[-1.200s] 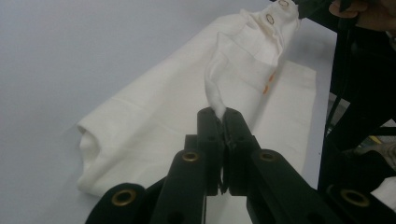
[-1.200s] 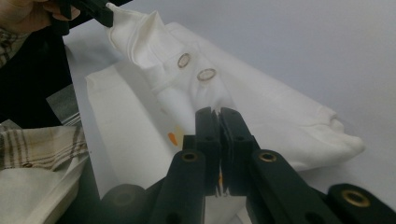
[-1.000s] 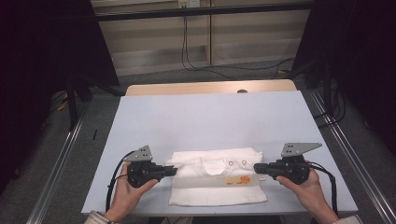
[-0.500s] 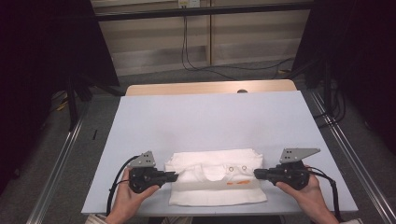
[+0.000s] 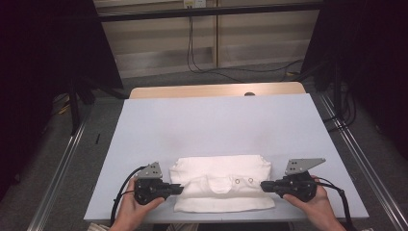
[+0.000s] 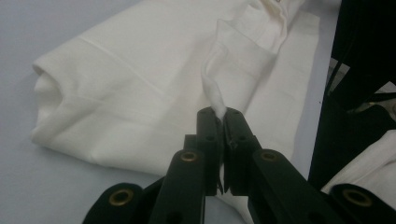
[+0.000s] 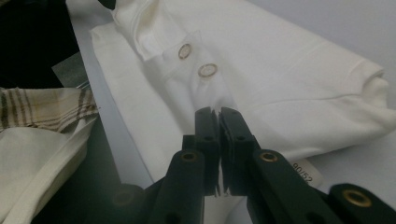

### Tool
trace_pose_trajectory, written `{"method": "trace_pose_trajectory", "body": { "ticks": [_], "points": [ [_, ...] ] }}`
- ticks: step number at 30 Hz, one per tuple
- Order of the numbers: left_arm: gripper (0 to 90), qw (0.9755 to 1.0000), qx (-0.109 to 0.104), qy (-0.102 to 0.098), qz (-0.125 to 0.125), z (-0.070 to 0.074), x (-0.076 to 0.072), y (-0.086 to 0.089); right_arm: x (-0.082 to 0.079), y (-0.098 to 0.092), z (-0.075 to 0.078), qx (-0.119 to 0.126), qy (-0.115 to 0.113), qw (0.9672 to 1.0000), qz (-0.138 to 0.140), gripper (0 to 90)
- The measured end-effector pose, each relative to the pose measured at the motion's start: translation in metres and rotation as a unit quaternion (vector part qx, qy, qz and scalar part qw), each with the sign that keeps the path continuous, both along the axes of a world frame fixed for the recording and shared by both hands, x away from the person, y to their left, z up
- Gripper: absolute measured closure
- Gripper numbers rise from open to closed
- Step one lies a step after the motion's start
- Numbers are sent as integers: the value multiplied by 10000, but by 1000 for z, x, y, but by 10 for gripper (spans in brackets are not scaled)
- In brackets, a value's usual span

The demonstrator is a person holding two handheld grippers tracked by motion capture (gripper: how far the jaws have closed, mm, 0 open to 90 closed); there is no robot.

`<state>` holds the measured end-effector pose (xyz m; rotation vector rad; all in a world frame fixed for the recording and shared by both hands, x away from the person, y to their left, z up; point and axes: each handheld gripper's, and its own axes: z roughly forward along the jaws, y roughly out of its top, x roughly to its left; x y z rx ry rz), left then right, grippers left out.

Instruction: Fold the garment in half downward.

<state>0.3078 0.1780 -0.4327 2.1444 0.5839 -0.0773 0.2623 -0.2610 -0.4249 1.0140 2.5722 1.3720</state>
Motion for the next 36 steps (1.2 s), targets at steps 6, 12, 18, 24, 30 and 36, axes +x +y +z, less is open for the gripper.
{"method": "trace_pose_trajectory", "body": {
  "ticks": [6, 12, 18, 24, 30, 36],
  "points": [
    [859, 9999, 54, 50, -122, -2, -2, -2, -3, 2, -2, -134, 67, 9998, 120, 860],
    [850, 9996, 160, 97, -187, -5, -5, -1, -5, 4, -6, -306, 107, 9994, 132, 858],
    [828, 9993, 238, 135, -266, -6, -9, 1, -6, 4, -9, -359, 189, 9991, 144, 849],
    [816, 9991, 253, 135, -327, -7, -12, 3, -12, 2, -11, -385, 247, 9988, 168, 827],
    [746, 9988, 290, 149, -363, -8, -14, 1, -15, 1, -12, -373, 250, 9989, 117, 762],
    [705, 9988, 302, 221, -322, -11, -15, 4, -14, 0, -13, -338, 327, 9989, 64, 689]
  ]
}}
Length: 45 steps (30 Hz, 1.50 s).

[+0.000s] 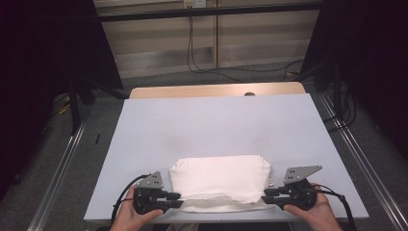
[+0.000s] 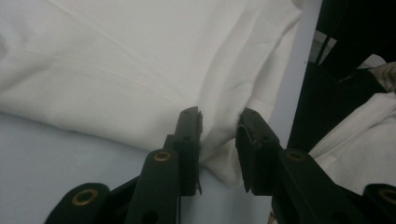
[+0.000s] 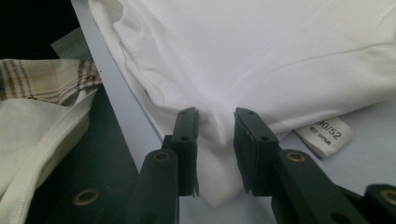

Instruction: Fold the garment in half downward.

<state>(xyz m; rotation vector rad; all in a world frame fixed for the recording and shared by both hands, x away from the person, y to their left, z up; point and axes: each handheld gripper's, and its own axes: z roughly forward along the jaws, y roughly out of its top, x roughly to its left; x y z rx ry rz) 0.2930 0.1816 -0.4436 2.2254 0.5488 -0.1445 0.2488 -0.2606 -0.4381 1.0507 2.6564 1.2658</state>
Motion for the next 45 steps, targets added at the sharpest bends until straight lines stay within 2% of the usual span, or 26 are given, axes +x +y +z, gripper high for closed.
{"method": "trace_pose_trajectory", "body": {
  "ticks": [2, 5, 7, 9, 11, 15, 17, 21, 24, 28, 31, 34, 38, 42, 45],
  "points": [
    [659, 10000, -71, 49, -11, 0, 0, 0, 1, 0, -1, -36, 45, 10000, -45, 610],
    [605, 9999, -119, 39, 22, 0, -1, -1, 1, -1, -1, 5, 65, 10000, -73, 586],
    [583, 9999, -119, 67, 50, 0, -1, -1, 2, -1, -2, 5, 86, 9999, -112, 519],
    [566, 9998, -154, 86, 84, 0, 0, -1, 2, -2, -2, -25, 116, 9998, -188, 503],
    [492, 9998, -145, 33, 140, 0, 0, 0, 3, -2, -2, 3, 104, 9997, -202, 469],
    [429, 9996, -203, 21, 216, 0, 0, 1, 3, -3, -2, 5, 87, 9994, -340, 384],
    [382, 9991, -268, -56, 323, 0, 0, 1, 4, -4, -3, -7, 114, 9991, -407, 362],
    [259, 9981, -347, -73, 509, 1, 2, 3, 5, -6, -3, 69, 76, 9987, -499, 301],
    [218, 9976, -327, -50, 601, 0, 3, 4, 5, -8, -1, 164, 33, 9980, -607, 253],
    [139, 9966, -357, -116, 735, 0, 6, 4, 7, -10, -2, 192, 24, 9968, -781, 182],
    [107, 9945, -406, -277, 925, 0, 7, 6, 9, -12, -1, 241, -27, 9957, -895, 143],
    [76, 9923, -561, -269, 1067, 1, 9, 8, 10, -14, 0, 317, -112, 9943, -1017, 119],
    [76, 9900, -616, -426, 1199, 2, 11, 10, 11, -17, 2, 429, -303, 9910, -1234, 66],
    [59, 9840, -737, -700, 1461, 3, 12, 16, 11, -21, 4, 511, -523, 9874, -1404, 37],
    [46, 9779, -886, -819, 1706, 3, 13, 21, 11, -24, 5, 549, -595, 9831, -1639, 65]
  ]
}}
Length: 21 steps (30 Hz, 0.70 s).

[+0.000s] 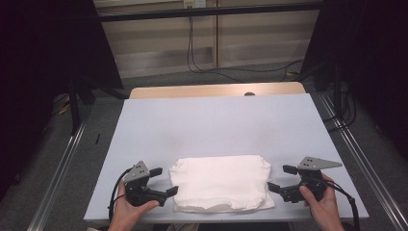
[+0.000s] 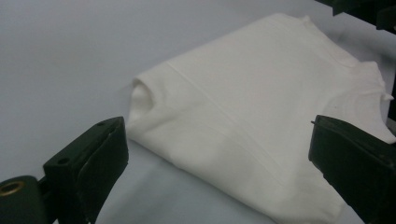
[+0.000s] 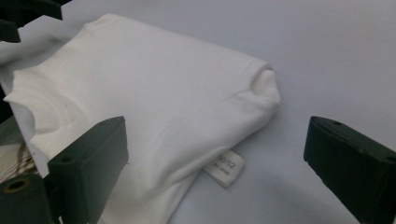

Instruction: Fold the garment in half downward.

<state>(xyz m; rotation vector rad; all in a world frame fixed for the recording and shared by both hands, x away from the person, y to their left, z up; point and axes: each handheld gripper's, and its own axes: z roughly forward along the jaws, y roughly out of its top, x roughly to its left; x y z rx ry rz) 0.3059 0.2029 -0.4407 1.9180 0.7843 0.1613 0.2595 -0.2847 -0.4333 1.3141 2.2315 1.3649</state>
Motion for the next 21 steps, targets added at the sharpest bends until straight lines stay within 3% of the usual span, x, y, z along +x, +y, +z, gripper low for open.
{"method": "trace_pose_trajectory", "body": {
  "ticks": [5, 7, 10, 15, 21],
  "points": [
    [38, 9992, -144, -156, 328, 3, 1, 11, -2, -7, 3, 86, -239, 9992, -293, 60],
    [38, 9980, -204, -317, 502, 4, 1, 16, -5, -10, 3, 37, -411, 9980, -475, 68],
    [38, 9964, -189, -549, 610, 6, 0, 22, -8, -13, 3, -42, -675, 9948, -764, 62],
    [38, 9941, -214, -712, 796, 6, -3, 26, -10, -16, 5, 48, -915, 9894, -1131, 60],
    [39, 9912, -335, -776, 1015, 8, -6, 38, -16, -22, 3, -14, -1092, 9845, -1372, 63]
  ]
}}
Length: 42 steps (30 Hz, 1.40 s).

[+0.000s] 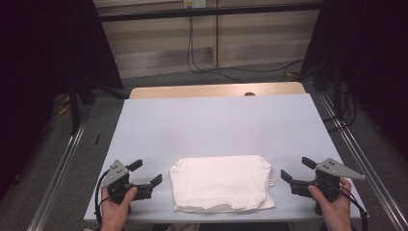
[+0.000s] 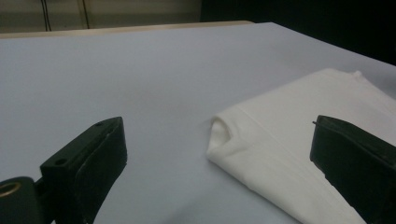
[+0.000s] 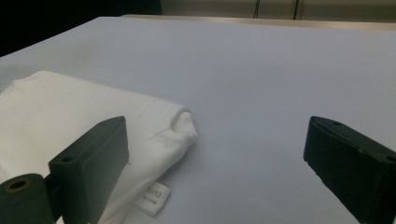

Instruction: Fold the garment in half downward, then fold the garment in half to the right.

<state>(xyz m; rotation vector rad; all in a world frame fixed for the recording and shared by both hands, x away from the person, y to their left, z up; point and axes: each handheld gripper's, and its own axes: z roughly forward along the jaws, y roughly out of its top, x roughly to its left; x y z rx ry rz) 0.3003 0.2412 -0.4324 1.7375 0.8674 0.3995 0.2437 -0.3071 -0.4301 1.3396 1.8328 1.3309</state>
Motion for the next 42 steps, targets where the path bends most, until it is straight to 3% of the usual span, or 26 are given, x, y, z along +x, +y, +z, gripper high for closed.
{"method": "trace_pose_trajectory", "body": {
  "ticks": [8, 14, 20, 24, 28, 33, 35, 37, 39, 42],
  "points": [
    [38, 9983, 37, -256, 515, 4, -10, 21, -11, -16, -1, -22, -312, 9984, -471, 61],
    [37, 9955, 70, -429, 840, 6, -16, 28, -14, -19, -1, -156, -483, 9969, -608, 58],
    [33, 9967, -24, -407, 708, 5, -12, 22, -13, -21, -1, -81, -437, 9973, -592, 53],
    [33, 9978, -127, -266, 590, 5, -11, 22, -12, -19, -1, -124, -393, 9977, -534, 51],
    [33, 9991, -74, -150, 392, 6, -9, 23, -10, -17, -1, -163, -329, 9984, -421, 46],
    [33, 9996, -54, 35, 293, 4, -4, 24, -6, -9, -4, -167, -46, 9996, -215, 41],
    [37, 9999, -39, 69, 151, 5, -2, 23, -4, -5, -4, -237, 5, 9997, -79, 28],
    [49, 9996, -65, 258, -108, 5, 0, 22, -2, -2, -4, -216, 54, 9997, 112, 28],
    [52, 9991, -43, 387, -192, 4, 1, 19, 0, 2, -4, -222, 131, 9991, 324, 36],
    [51, 9990, 51, 361, -276, 5, 2, 13, 1, 10, -4, -242, 179, 9977, 615, 38]
  ]
}}
